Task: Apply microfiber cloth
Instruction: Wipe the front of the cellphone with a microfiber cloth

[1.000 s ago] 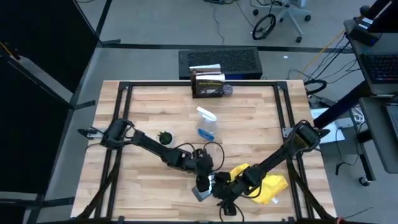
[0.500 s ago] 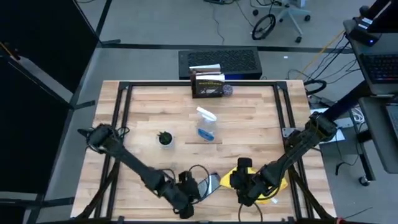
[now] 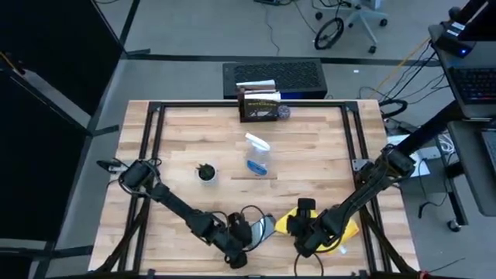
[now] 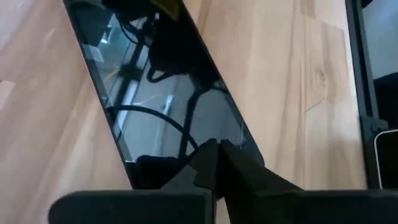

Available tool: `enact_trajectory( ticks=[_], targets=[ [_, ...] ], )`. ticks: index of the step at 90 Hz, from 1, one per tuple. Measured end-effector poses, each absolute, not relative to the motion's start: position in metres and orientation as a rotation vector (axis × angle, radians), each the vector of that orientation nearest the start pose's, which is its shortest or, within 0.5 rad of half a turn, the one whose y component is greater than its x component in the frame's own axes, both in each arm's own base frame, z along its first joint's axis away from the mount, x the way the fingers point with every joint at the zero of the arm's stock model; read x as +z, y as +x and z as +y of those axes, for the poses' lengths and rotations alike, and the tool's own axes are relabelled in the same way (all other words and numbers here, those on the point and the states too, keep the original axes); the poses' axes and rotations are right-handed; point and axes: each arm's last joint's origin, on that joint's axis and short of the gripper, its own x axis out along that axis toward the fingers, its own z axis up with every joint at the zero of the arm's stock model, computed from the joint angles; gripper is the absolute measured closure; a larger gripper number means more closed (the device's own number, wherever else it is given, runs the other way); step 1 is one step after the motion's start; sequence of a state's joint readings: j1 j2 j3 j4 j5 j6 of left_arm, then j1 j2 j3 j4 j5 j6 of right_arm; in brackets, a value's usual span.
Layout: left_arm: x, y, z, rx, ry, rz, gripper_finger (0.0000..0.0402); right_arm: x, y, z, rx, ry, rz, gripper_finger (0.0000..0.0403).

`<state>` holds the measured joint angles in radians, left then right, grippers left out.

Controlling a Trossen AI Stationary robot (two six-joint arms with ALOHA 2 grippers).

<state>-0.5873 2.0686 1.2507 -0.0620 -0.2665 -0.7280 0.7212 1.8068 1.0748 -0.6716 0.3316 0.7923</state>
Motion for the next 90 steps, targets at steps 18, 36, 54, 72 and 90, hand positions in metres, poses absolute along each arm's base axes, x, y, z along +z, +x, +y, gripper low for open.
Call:
enact_trajectory(
  ticks=[18,36,54,72,90],
  targets=[
    [0.124,0.352,-0.225,0.007,-0.311,0.859,0.0401,0.125,0.24,0.201,-0.164,0.027,1.266,0.0247],
    [0.123,0.352,-0.225,0.004,-0.305,0.861,0.0401,0.12,0.244,0.205,-0.102,0.095,1.235,0.0335],
    [0.123,0.352,-0.225,0.001,-0.306,0.863,0.0401,0.144,0.262,0.207,-0.006,0.086,1.172,0.0397],
    [0.123,0.353,-0.224,-0.006,-0.287,0.863,0.0401,0.191,0.305,0.208,0.111,0.056,0.873,0.0402],
    [0.123,0.353,-0.224,-0.007,-0.285,0.864,0.0401,0.163,0.33,0.193,0.073,0.014,0.87,0.0403]
  ],
)
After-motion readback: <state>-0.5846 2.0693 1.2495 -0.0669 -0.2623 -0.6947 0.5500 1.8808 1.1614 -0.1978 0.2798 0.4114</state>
